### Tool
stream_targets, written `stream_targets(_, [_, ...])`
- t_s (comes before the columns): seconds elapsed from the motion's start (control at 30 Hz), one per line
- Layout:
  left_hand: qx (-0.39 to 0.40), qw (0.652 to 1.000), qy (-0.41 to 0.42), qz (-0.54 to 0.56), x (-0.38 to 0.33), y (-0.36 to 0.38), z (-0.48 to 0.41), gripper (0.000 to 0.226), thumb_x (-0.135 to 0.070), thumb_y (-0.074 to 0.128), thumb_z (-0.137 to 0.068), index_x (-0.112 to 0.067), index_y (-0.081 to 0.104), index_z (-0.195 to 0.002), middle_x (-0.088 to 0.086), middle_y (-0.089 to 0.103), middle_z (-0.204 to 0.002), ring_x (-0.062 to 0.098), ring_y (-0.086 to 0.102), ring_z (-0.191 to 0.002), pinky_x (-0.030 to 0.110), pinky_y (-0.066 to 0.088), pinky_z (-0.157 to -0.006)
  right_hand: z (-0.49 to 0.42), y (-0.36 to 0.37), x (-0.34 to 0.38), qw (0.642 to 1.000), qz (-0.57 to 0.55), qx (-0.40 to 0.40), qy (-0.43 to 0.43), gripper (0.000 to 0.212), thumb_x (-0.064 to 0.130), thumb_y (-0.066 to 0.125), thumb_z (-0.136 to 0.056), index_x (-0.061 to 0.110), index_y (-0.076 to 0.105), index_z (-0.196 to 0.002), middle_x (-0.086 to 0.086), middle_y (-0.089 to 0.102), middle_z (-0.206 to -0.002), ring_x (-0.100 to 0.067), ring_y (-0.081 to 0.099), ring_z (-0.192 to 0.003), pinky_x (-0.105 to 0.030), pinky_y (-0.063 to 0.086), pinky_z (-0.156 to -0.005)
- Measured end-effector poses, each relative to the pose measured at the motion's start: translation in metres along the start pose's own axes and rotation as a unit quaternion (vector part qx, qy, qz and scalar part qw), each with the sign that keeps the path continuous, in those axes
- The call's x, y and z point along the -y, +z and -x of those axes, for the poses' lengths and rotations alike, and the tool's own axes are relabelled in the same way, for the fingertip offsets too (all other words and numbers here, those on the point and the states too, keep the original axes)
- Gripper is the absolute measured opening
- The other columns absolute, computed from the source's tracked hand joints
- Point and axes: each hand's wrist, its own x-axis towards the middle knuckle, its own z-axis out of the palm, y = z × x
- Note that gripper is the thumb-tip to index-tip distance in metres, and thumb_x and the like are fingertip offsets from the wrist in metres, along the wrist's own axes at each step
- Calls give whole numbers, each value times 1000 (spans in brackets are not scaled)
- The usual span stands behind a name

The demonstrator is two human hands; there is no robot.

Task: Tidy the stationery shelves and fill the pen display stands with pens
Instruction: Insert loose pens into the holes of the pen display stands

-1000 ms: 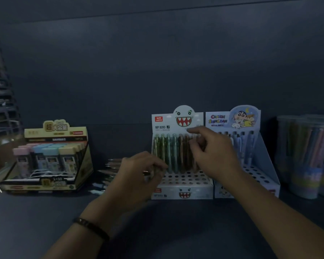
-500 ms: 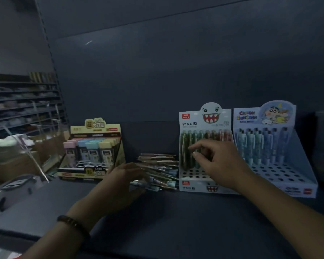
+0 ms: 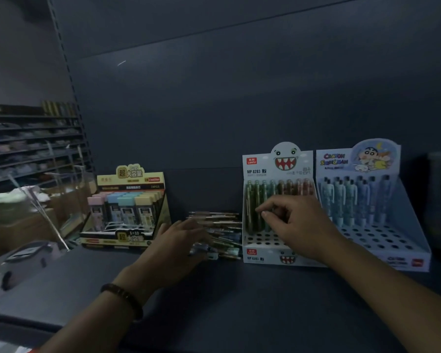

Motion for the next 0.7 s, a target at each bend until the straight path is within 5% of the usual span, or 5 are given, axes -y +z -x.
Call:
stream_targets(0.3, [-25,999,38,-26,-10,-4,-2,20,-50,69,-91,-48,62,-109,-36,57,-113,-17,36,-106,41,38,-99,0,-1,1,1000,-6,-5,3,13,25,68,-99,32,79,-101,5,66,-64,-10,61,-59,-25,49,-58])
stream_targets(0.5, [-111,993,18,21,-21,-5,-9,26,-62,50,-99,-49,66,-113,-32,64,-117,-1,55,-109,40,38,-94,1,-1,2,1000,-24,-13,4,12,26,69,-99,32,79,-101,7,64,-65,-8,60,-59,-19,46,-58])
stream_targets(0.7, [-183,973,11,143,-49,-21,-35,10,-36,60,-102,-36,70,-103,-22,71,-93,0,67,-87,43,58,-78,-2,-5,7,989,-121,-83,14,9,26,77,-94,33,78,-101,3,67,-73,-13,65,-64,-31,58,-62])
